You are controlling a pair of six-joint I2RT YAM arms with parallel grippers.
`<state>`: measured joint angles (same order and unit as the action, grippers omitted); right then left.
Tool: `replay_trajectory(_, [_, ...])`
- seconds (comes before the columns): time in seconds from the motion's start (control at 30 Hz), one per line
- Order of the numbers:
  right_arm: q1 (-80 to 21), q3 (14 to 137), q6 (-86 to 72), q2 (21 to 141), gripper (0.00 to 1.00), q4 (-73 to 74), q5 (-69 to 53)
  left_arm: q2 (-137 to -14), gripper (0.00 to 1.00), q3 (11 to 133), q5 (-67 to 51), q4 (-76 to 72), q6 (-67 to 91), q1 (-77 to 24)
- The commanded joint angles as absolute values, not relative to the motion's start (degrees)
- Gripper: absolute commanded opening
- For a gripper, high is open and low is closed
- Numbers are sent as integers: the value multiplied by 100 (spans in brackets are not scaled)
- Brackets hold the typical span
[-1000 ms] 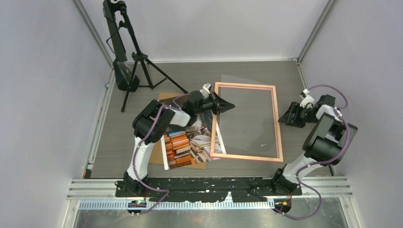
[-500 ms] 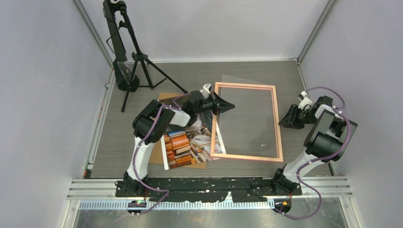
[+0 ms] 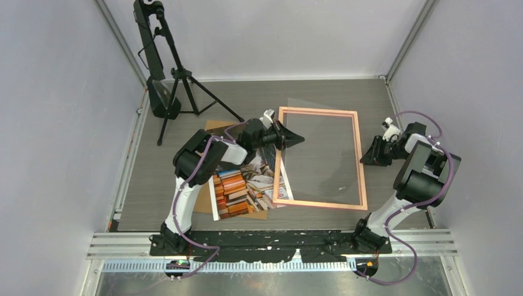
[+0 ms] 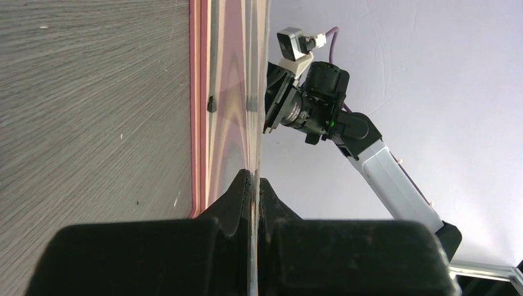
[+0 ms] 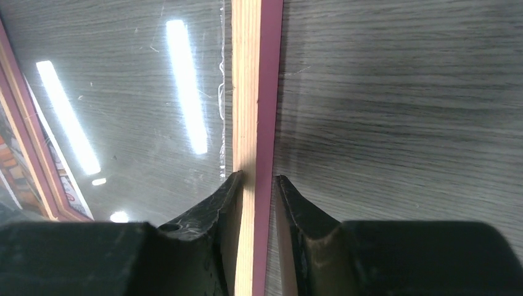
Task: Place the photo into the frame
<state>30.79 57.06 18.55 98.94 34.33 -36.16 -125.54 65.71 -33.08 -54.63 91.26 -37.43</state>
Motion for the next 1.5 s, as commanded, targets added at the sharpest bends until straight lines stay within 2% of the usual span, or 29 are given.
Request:
replay_trajectory(0.0, [3016, 5938, 1883, 9966, 30, 3395, -3562, -12560, 0, 6706, -3379, -5858, 9105, -3736])
replay_trajectory(0.6, [2944, 5961, 1875, 10002, 13, 3398, -3516, -12582, 0, 6607, -3330, -5952, 9123, -3702])
replay_trajectory(1.47, [2944, 5958, 1875, 9993, 8, 3402, -3516, -12621, 0, 6453, -3202, -6221, 9185, -3635])
